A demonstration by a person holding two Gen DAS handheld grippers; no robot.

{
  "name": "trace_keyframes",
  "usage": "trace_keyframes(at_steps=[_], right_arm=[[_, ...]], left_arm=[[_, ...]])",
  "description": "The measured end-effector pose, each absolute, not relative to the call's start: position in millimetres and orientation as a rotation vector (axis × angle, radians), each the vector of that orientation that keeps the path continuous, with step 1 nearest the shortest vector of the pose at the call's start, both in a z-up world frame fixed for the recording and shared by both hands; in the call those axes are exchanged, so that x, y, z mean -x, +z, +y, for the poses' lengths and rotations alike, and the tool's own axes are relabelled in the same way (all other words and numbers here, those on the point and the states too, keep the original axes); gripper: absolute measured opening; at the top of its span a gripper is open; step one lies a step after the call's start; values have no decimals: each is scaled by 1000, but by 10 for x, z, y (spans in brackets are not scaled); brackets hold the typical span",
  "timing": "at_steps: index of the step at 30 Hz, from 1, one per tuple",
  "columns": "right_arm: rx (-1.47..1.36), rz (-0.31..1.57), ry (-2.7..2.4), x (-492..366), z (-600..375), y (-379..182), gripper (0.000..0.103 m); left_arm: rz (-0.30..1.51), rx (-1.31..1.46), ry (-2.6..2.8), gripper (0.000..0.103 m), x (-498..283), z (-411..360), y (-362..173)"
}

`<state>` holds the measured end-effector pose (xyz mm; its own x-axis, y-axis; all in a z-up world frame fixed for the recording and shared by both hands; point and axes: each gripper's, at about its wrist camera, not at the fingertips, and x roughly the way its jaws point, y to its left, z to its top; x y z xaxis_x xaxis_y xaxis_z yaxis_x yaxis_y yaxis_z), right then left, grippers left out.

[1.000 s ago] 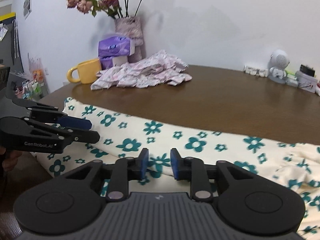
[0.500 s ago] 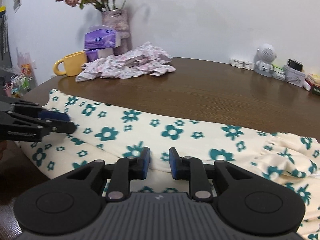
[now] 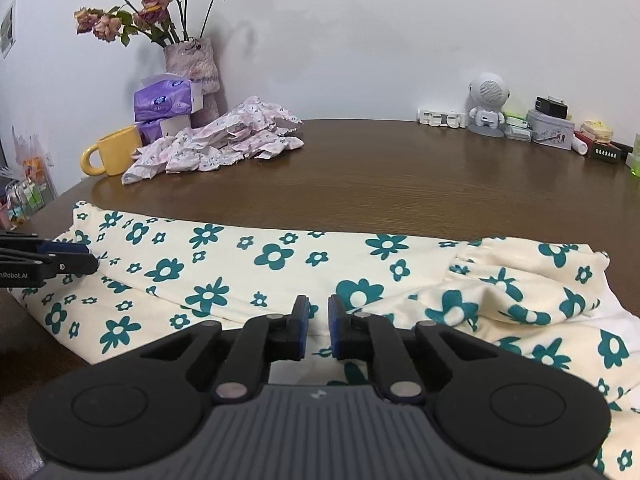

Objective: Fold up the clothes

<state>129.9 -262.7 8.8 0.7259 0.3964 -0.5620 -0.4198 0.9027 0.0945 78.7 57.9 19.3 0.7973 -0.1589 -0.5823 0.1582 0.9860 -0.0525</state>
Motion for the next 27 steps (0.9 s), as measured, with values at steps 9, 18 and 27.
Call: trace_keyframes(at_steps=[9, 18, 27], right_arm=[[3, 605, 473, -1303, -2623, 167, 11], [12, 580, 521, -1678, -2290, 371, 14], [114, 649, 621, -1964, -1622, 258, 14]], left_arm=[[603, 38, -184, 30, -767, 636, 302], [616, 50, -214, 32, -1265, 655, 521], [713, 32, -215, 32, -1585, 525, 240]])
